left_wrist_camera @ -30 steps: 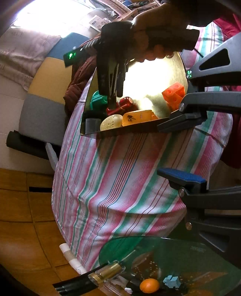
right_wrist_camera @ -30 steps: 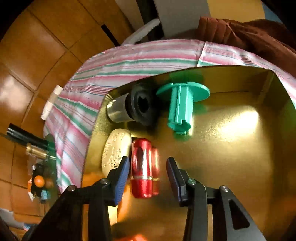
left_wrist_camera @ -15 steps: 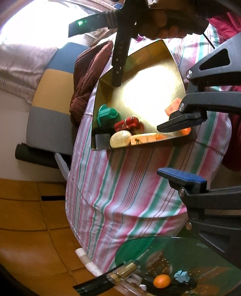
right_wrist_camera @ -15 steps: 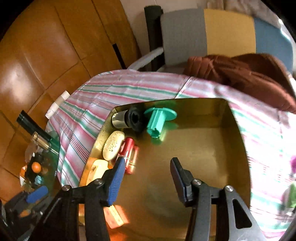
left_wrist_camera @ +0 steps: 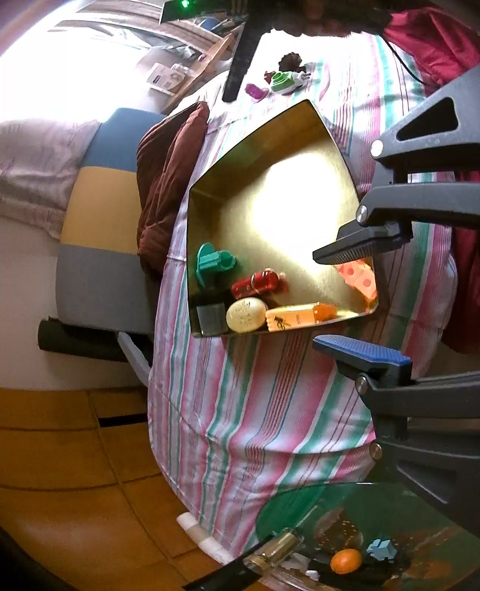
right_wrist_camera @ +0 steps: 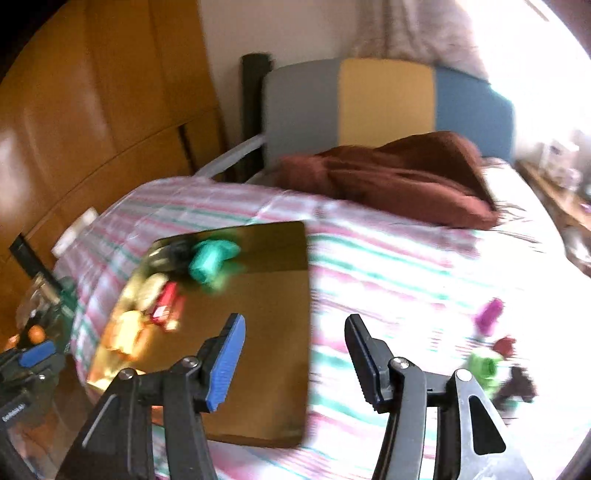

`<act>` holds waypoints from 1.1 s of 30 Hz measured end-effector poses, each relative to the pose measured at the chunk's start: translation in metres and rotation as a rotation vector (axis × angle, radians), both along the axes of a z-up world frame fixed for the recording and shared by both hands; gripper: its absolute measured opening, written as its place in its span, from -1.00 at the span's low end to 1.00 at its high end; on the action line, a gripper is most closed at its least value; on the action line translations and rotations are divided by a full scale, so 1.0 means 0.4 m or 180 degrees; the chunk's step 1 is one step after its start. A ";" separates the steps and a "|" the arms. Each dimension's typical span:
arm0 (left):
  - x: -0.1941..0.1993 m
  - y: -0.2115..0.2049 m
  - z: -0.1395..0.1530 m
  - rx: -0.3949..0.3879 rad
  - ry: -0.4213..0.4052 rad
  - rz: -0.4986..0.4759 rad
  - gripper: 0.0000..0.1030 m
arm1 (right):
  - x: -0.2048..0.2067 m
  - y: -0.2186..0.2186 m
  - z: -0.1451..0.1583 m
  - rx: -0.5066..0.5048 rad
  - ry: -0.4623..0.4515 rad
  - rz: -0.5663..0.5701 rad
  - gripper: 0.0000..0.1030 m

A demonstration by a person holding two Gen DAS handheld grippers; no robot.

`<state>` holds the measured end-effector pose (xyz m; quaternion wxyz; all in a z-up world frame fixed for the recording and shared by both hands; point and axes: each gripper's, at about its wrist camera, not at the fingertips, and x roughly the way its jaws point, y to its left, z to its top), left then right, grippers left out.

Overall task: Organize rigid objects
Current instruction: 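Withdraw the right gripper from the tray toward the remaining toys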

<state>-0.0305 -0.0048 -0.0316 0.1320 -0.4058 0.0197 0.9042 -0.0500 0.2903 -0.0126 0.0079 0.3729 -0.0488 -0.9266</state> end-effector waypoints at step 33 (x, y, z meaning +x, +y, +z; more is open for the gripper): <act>0.048 0.435 0.013 -0.0400 0.0104 -0.1200 -0.23 | 0.254 0.693 -0.135 -0.0517 -0.0239 -0.2712 0.41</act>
